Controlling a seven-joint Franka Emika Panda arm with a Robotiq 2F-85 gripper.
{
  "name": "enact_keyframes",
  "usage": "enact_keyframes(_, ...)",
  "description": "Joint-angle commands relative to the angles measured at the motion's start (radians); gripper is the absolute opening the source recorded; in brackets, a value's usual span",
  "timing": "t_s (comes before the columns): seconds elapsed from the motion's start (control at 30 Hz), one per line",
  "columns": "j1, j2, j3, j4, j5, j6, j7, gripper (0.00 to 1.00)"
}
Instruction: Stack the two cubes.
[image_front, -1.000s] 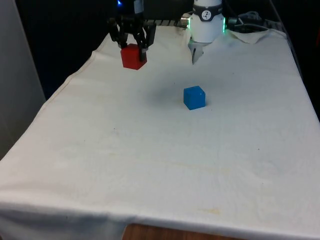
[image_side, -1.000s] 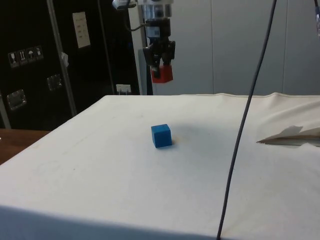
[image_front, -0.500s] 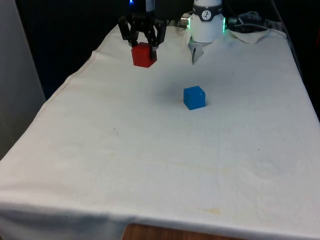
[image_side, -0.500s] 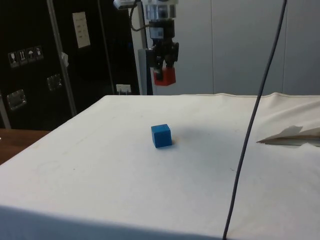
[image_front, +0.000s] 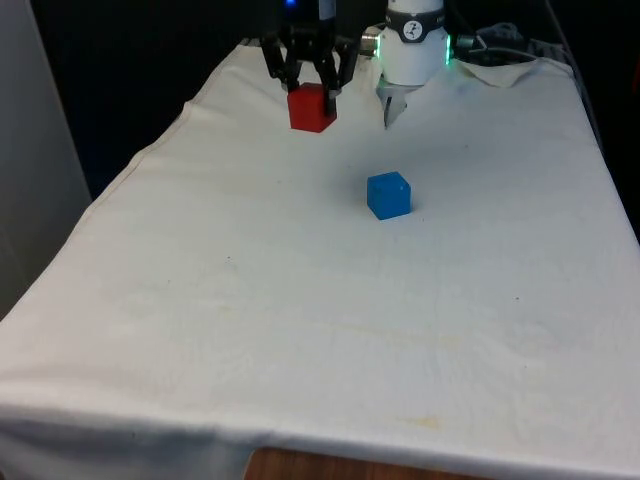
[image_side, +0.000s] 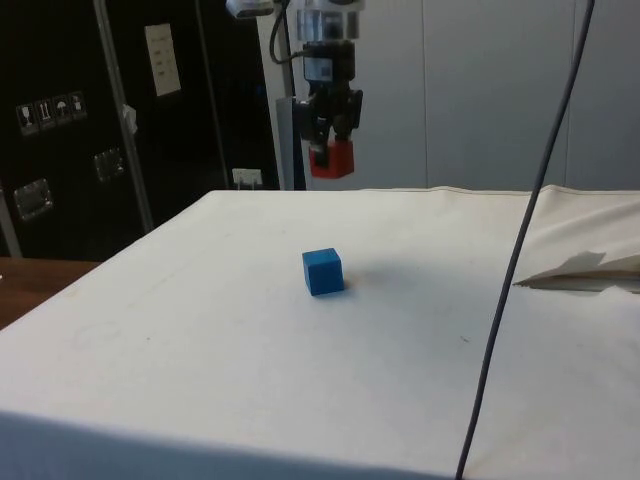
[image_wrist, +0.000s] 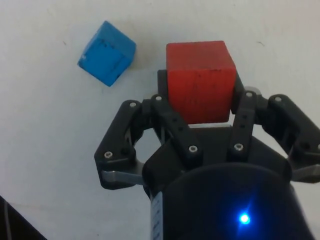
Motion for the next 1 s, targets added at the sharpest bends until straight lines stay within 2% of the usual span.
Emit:
enact_keyframes(0.0, 0.005, -0.006, 0.002, -0.01, -0.02, 0.015, 0.026, 0.0)
enact_keyframes(0.17, 0.005, -0.014, 0.02, -0.023, -0.022, 0.021, 0.045, 0.0)
enact_keyframes(0.2, 0.0, -0.006, 0.022, -0.012, 0.0, 0.005, 0.022, 0.0)
enact_keyframes(0.27, 0.005, -0.02, 0.032, -0.033, -0.023, 0.026, 0.058, 0.0)
enact_keyframes(0.47, 0.004, -0.031, 0.06, -0.053, -0.026, 0.037, 0.086, 0.0)
enact_keyframes(0.5, 0.0, -0.027, 0.062, -0.046, -0.004, 0.022, 0.064, 0.0)
enact_keyframes(0.53, 0.004, -0.032, 0.063, -0.056, -0.027, 0.038, 0.091, 0.0)
enact_keyframes(0.73, 0.004, -0.04, 0.092, -0.072, -0.034, 0.046, 0.124, 0.0)
enact_keyframes(0.77, 0.0, -0.036, 0.096, -0.065, -0.014, 0.031, 0.103, 0.0)
enact_keyframes(0.8, 0.004, -0.041, 0.097, -0.075, -0.035, 0.048, 0.129, 0.0)
enact_keyframes(0.97, 0.003, -0.043, 0.12, -0.085, -0.039, 0.056, 0.153, 0.0)
